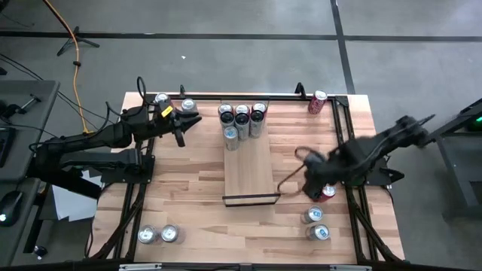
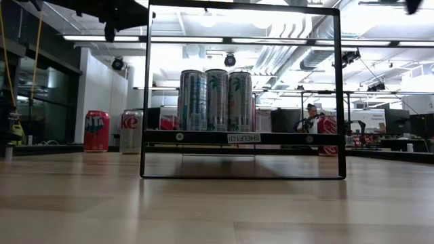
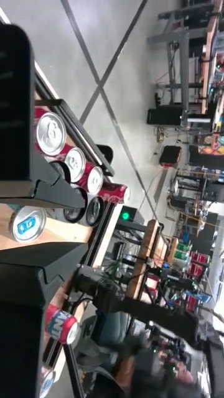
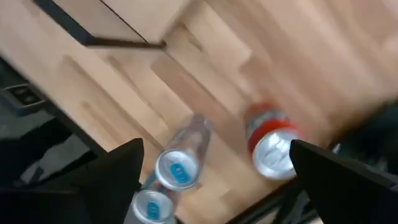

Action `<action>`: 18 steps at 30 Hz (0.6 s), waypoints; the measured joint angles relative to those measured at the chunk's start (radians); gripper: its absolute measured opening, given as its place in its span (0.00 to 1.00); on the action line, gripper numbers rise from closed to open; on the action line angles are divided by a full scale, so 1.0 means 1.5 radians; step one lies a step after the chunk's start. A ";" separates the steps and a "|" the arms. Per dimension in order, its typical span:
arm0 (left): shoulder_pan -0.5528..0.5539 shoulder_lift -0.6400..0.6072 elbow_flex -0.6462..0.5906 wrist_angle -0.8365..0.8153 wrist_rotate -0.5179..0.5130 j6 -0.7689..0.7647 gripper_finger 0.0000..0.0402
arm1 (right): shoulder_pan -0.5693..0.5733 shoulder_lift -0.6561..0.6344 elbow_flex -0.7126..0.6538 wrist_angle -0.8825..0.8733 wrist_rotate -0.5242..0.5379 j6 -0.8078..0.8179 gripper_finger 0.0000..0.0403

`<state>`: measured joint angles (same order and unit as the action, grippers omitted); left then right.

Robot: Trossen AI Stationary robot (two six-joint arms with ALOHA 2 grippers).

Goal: Place canned beverage on shelf
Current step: Put the blue soda can on the shelf aligned with the other blue soda can

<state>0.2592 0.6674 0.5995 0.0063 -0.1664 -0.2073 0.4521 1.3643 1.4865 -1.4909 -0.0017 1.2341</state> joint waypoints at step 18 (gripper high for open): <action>0.000 0.000 0.000 0.002 0.017 -0.001 0.14 | 0.130 0.222 -0.003 0.043 -0.085 0.361 0.97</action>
<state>0.2592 0.6674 0.5995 0.0100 -0.1410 -0.2084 0.6475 1.6968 1.4818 -1.4257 -0.1295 1.7756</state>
